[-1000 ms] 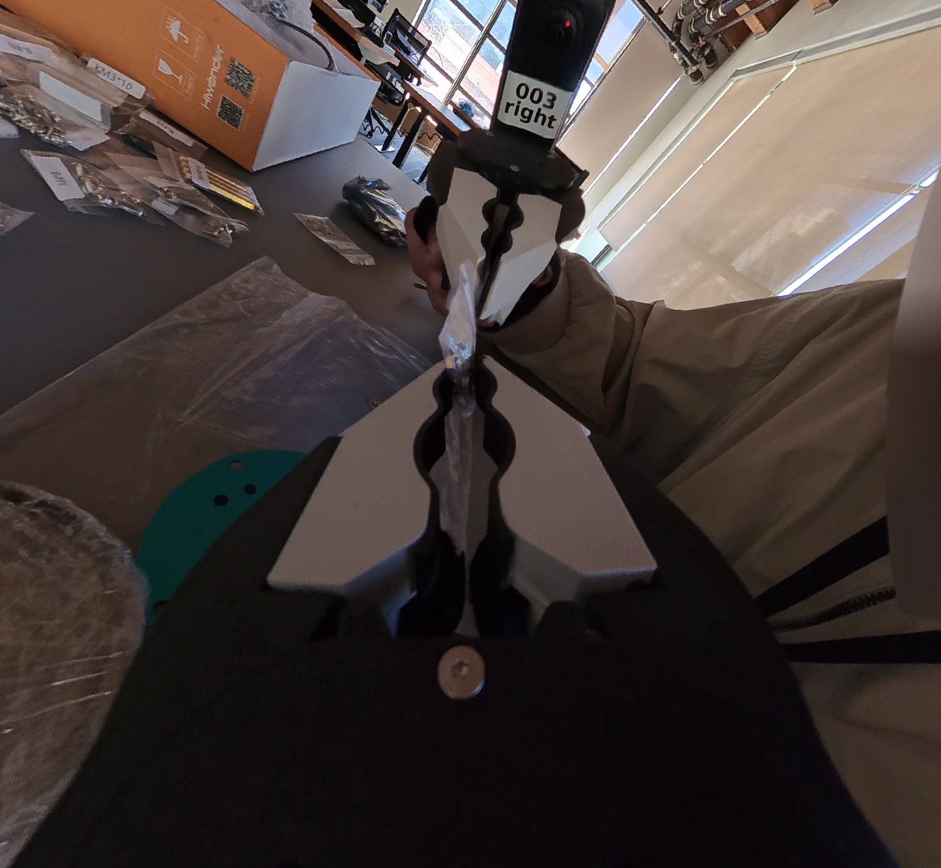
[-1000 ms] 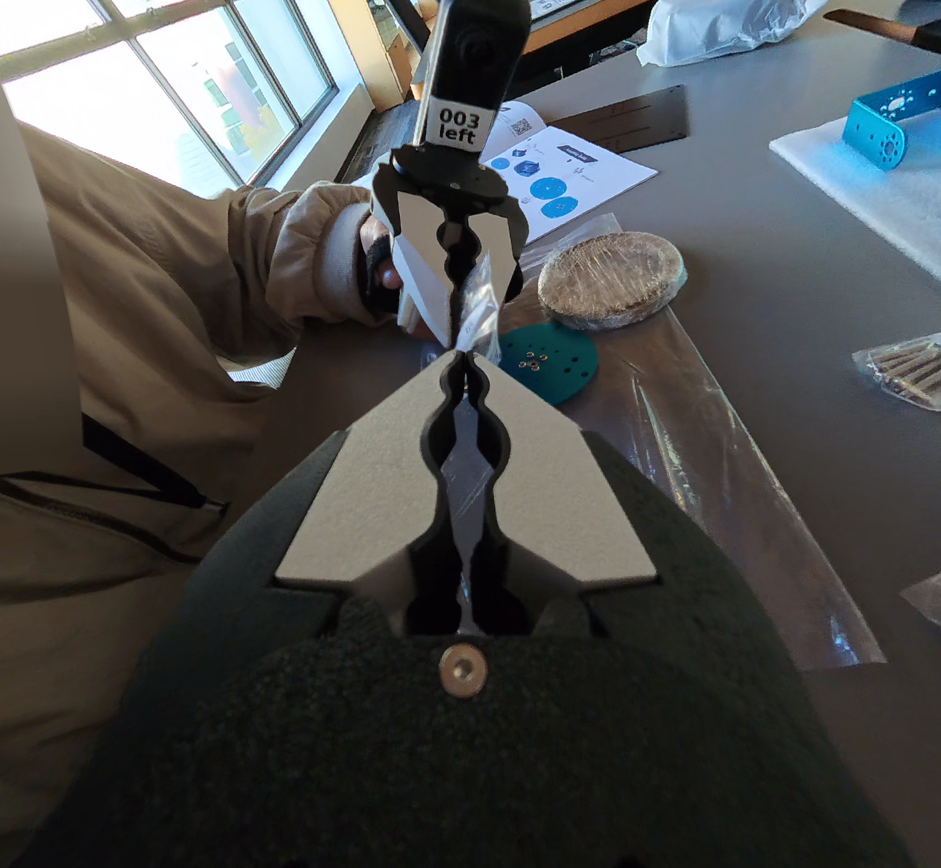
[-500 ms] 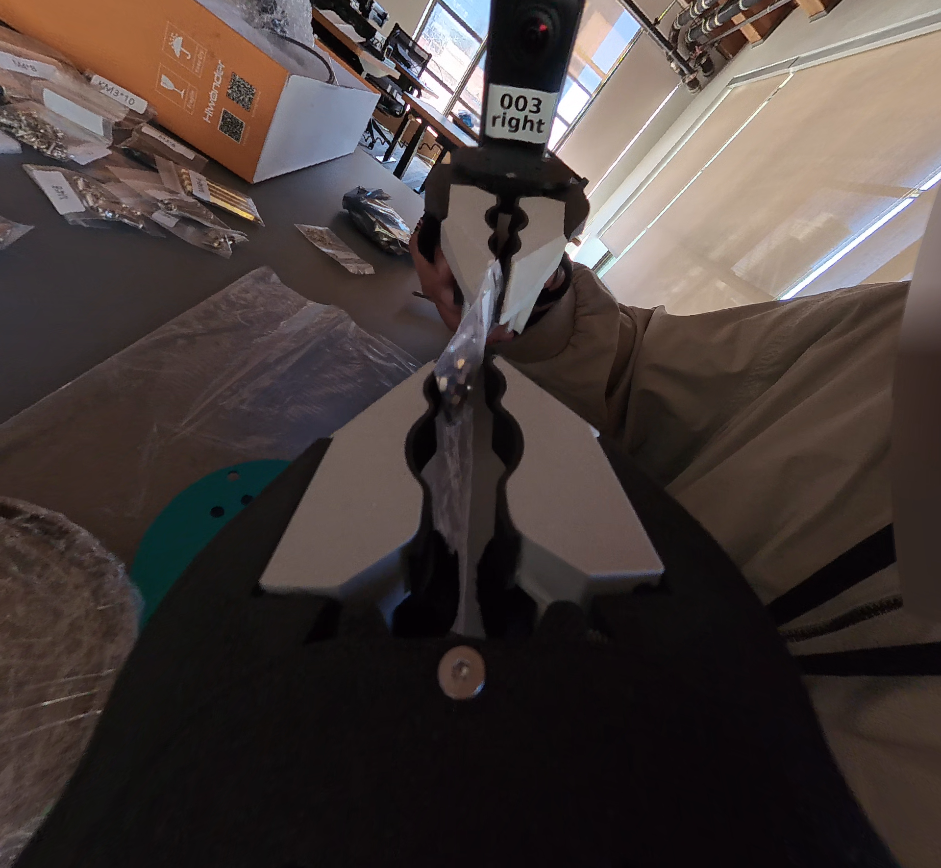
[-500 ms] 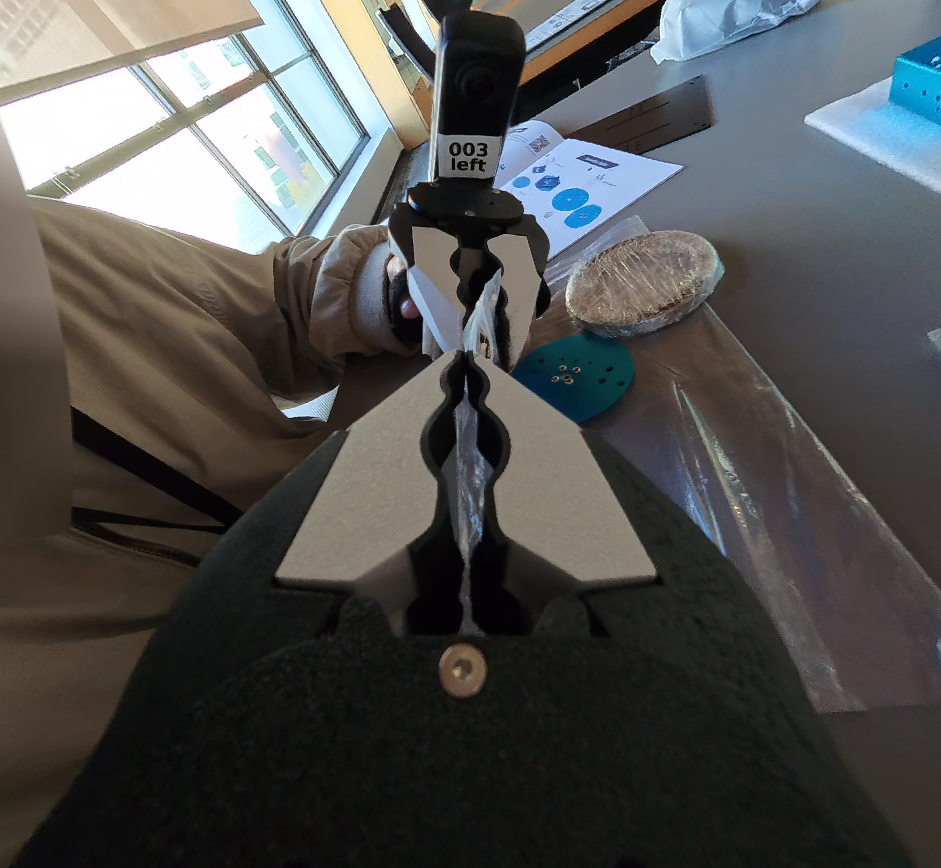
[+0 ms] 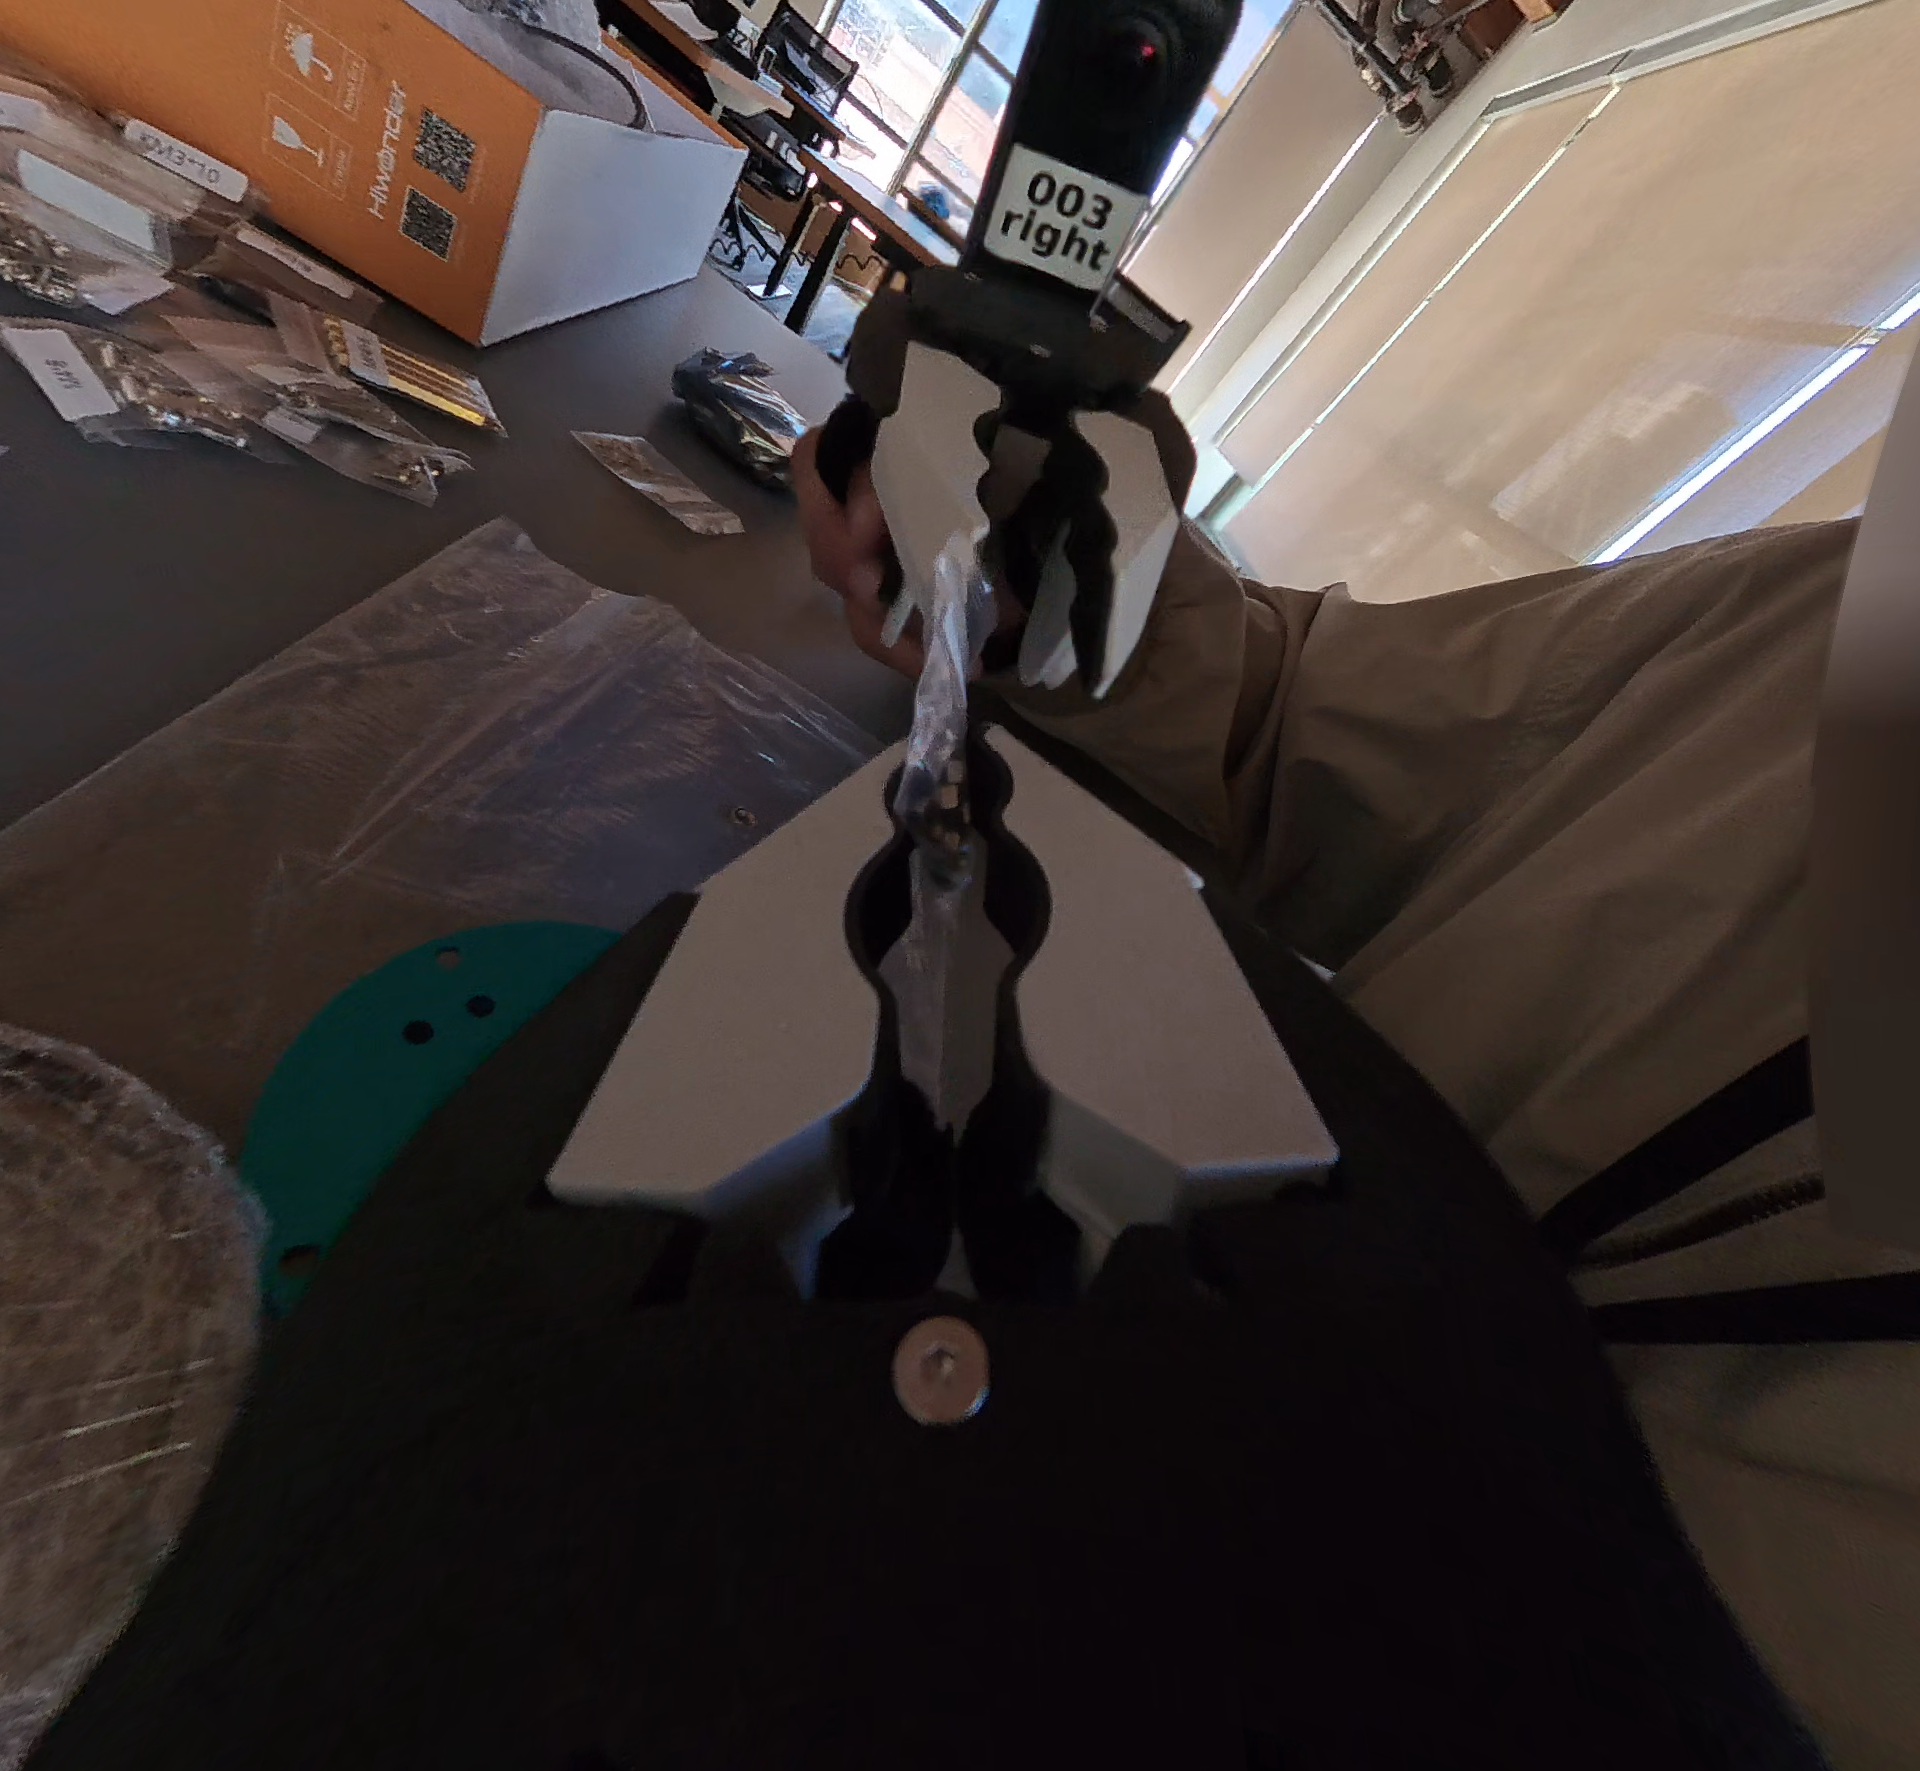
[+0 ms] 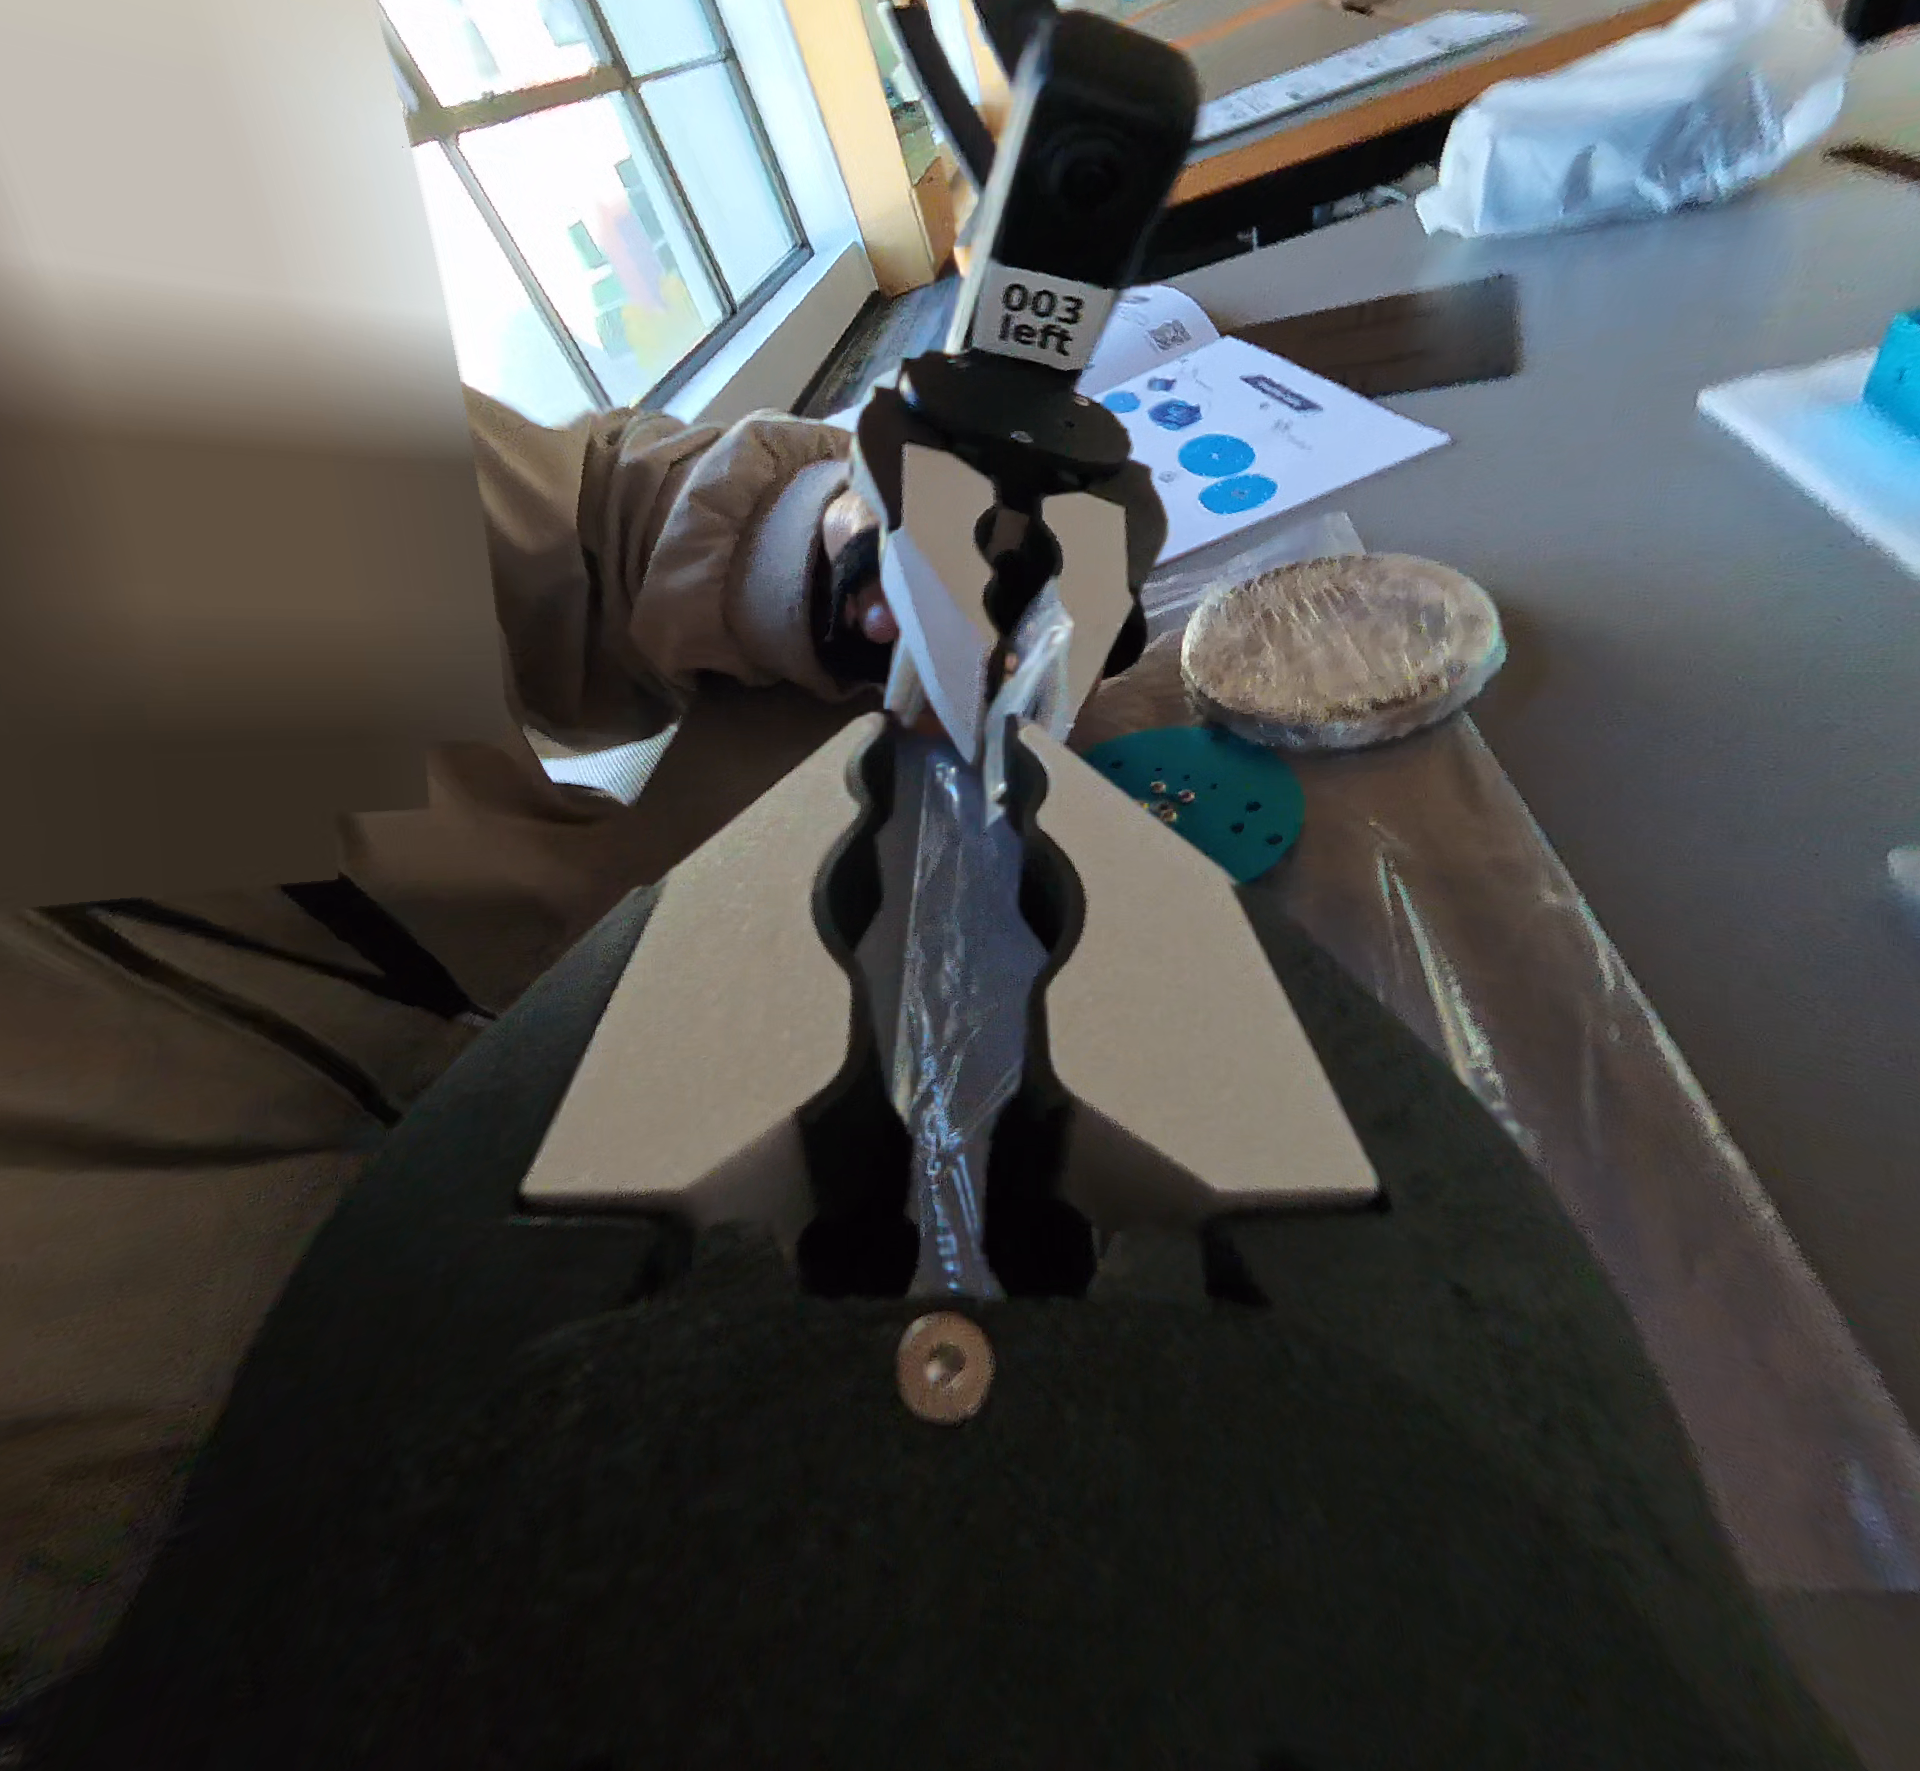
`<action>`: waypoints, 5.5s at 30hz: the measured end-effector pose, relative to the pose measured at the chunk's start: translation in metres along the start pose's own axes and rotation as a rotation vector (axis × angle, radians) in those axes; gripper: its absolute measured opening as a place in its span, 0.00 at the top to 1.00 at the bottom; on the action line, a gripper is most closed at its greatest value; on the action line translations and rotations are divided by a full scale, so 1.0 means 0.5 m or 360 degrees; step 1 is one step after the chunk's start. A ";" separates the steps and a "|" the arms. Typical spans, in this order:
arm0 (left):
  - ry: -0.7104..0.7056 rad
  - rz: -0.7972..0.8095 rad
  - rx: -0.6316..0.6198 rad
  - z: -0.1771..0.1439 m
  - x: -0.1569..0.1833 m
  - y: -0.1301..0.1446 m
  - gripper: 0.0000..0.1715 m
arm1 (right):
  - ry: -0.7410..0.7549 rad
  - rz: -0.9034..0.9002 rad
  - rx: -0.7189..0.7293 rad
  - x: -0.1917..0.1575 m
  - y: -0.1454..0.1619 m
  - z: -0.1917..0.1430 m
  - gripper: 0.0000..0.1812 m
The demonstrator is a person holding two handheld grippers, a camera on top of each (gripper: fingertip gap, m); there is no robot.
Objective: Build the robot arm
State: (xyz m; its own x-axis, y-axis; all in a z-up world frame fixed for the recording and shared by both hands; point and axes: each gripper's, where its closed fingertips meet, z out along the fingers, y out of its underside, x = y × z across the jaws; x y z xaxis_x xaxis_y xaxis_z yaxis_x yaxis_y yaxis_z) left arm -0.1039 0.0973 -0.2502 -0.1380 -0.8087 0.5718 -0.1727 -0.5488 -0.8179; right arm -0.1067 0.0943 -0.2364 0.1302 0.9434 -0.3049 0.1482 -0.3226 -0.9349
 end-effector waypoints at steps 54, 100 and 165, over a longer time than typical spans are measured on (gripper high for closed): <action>-0.0275 0.0077 -0.0259 -0.014 -0.049 0.040 0.97 | 0.0239 -0.0623 -0.0415 0.029 0.083 -0.012 0.75; -0.1096 0.0165 0.1057 -0.485 0.189 0.054 0.97 | -0.0154 0.0042 -0.0093 -0.109 -0.044 0.272 0.76; -0.0183 0.0596 0.0405 -0.095 0.124 -0.066 1.00 | -0.0134 0.0104 -0.0096 -0.067 -0.096 0.082 1.00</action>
State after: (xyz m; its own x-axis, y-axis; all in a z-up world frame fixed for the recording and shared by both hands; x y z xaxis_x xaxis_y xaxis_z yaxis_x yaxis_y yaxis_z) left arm -0.1531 0.0753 -0.1849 -0.0340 -0.9714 0.2352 0.1152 -0.2376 -0.9645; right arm -0.1585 0.0812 -0.1890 0.0588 0.9225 -0.3815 0.2012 -0.3853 -0.9006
